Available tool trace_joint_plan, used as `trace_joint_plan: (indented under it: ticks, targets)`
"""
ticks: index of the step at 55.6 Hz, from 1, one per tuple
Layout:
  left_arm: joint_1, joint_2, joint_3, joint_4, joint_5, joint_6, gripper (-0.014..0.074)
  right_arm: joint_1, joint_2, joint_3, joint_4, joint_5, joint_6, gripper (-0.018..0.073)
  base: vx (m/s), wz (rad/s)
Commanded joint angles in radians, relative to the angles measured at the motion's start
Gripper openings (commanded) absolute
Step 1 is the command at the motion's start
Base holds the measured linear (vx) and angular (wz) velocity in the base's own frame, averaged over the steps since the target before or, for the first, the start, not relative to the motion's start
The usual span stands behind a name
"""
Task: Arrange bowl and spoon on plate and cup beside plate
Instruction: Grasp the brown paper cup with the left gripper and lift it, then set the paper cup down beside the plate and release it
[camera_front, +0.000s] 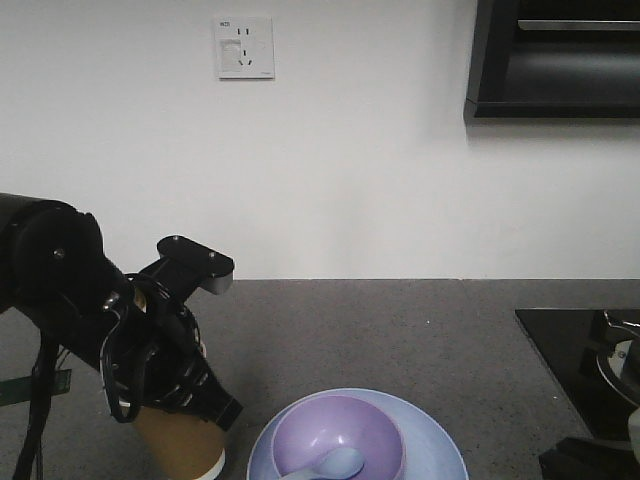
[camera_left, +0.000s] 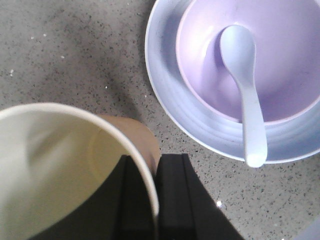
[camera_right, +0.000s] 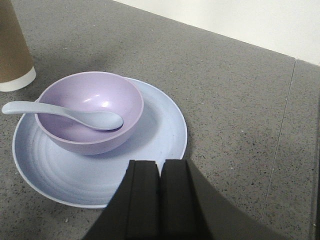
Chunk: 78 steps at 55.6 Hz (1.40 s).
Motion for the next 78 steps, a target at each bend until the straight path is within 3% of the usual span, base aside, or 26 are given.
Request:
trace_joint_plan:
  ticks: [1,18,29,46,54,70,78]
  targets:
    - [-0.005,-0.03,-0.034,-0.002,-0.021,-0.018,0.0,-0.005,-0.007,-0.03,0.006,-0.077,-0.011,-0.0001,0.0,0.0]
    - [-0.015,0.017,-0.034,-0.031,-0.018,-0.017,0.0,-0.005,-0.007,-0.03,0.006,-0.076,-0.011,-0.0001,0.0,0.0]
    - [-0.051,0.03,-0.034,-0.028,-0.035,-0.017,0.0,-0.005,-0.007,-0.03,0.006,-0.073,-0.011,-0.0001,0.0,0.0]
    - [-0.054,0.03,-0.034,0.0,-0.028,-0.017,0.0029,-0.005,-0.007,-0.03,0.006,-0.069,-0.011,-0.0001,0.0,0.0]
    - [-0.054,0.03,-0.034,-0.002,-0.025,-0.017,0.0109,-0.005,-0.007,-0.03,0.006,-0.069,-0.011,-0.0001,0.0,0.0]
    - [-0.057,0.03,-0.034,-0.01,-0.019,-0.017,0.0393,-0.005,-0.007,-0.03,0.006,-0.068,-0.011,-0.0001,0.0,0.0]
    - [-0.062,0.028,-0.034,-0.009,-0.03,-0.017,0.0491,-0.005,-0.007,-0.03,0.006,-0.068,-0.011,-0.0001,0.0,0.0]
